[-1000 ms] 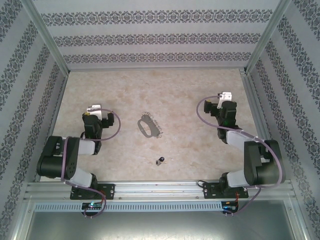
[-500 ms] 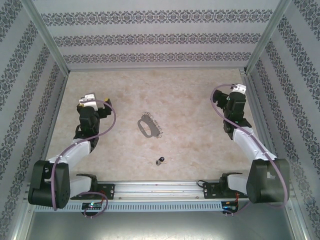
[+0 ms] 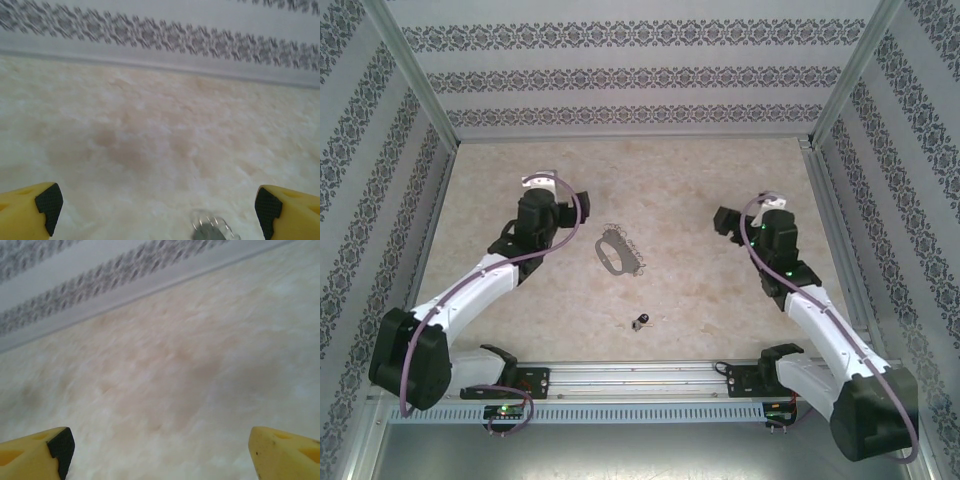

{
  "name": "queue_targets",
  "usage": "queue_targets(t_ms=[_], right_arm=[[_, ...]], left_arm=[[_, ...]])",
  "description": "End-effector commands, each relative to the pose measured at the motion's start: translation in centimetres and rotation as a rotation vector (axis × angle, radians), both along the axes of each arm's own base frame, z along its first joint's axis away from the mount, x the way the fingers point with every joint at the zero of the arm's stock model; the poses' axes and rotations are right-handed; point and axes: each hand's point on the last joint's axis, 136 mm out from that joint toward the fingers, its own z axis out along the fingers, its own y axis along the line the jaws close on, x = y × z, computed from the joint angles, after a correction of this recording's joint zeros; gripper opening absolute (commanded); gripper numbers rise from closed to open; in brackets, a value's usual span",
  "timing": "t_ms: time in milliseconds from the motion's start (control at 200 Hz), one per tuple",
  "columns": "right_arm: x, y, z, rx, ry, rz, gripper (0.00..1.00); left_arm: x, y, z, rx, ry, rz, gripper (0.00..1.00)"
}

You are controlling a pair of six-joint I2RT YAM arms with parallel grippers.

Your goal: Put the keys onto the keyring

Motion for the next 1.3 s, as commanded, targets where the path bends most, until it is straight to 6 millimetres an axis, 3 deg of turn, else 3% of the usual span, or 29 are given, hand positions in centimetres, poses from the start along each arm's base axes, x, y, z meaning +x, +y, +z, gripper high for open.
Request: queue_targets(t_ms=[0,195,370,495,864,1294], right_arm=[[-2.4,3.7,-3.7,0.017,0.132,0.11,0.88],[-4.9,10.0,-8.5,-0.018,0.267,0.246,0.82],[-6.2,13.6,-11.5,-0.054,0.347,0.291,0.74],[-7.0,15.1,-13.2,-0.054,0.399,0.299,0.7],[-7.0,18.5,-12.5,-0.04,0.38,0.315,0.6],[-6.5,20.3,-12.6,-0.052,0.385,0.289,0.55]], left_arm=[[-1.6,-2.6,-3.7,-0.018,0.164,-0.054,1.0],[-2.9,-5.5,-6.9,0.009,0.295,-0.1,1.0],[-4.5,-4.9,-9.5,0.017,0.375,-0.077,1.0],[-4.9,-4.4,-9.6,0.012,0.366,-0.062,1.0],[-3.8,-3.6,-7.5,0.059,0.309,-0.022,1.0],[-2.8,-4.6,-7.3,0.062,0.316,-0.066,1.0]])
